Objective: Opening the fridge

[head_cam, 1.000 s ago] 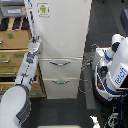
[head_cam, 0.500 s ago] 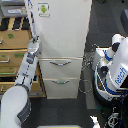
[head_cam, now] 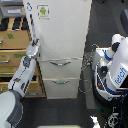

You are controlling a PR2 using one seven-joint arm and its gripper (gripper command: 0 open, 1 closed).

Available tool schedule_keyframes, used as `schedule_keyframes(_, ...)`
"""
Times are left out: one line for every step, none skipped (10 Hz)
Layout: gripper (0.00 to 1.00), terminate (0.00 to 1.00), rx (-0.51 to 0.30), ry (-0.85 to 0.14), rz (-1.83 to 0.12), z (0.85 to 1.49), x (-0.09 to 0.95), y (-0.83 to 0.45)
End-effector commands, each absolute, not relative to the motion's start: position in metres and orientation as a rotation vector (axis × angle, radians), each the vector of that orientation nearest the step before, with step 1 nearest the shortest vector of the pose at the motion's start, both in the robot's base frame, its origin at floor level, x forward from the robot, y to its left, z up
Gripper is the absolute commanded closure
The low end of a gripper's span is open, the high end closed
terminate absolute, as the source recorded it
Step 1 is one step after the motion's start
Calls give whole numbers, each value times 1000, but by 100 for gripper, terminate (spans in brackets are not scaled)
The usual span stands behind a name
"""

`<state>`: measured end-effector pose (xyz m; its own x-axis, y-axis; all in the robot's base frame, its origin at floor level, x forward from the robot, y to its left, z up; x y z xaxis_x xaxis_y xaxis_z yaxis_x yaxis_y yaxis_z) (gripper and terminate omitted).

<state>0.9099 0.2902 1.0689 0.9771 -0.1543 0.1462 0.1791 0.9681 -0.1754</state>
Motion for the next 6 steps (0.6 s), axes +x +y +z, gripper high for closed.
schedule_keyframes(100, 0, -85, -819, -1092, 1458, 96, 355)
schedule_keyframes(100, 0, -57, -861, -1162, 1474, -16, 341)
schedule_keyframes(100, 0, 98, -879, -1312, 1470, -204, 294)
schedule_keyframes(100, 0, 134, -890, -1292, 1467, -240, 303)
schedule_keyframes(0, 0, 119, -887, -1184, 1458, -221, 357)
schedule_keyframes(0, 0, 78, -869, -1142, 1452, -184, 388)
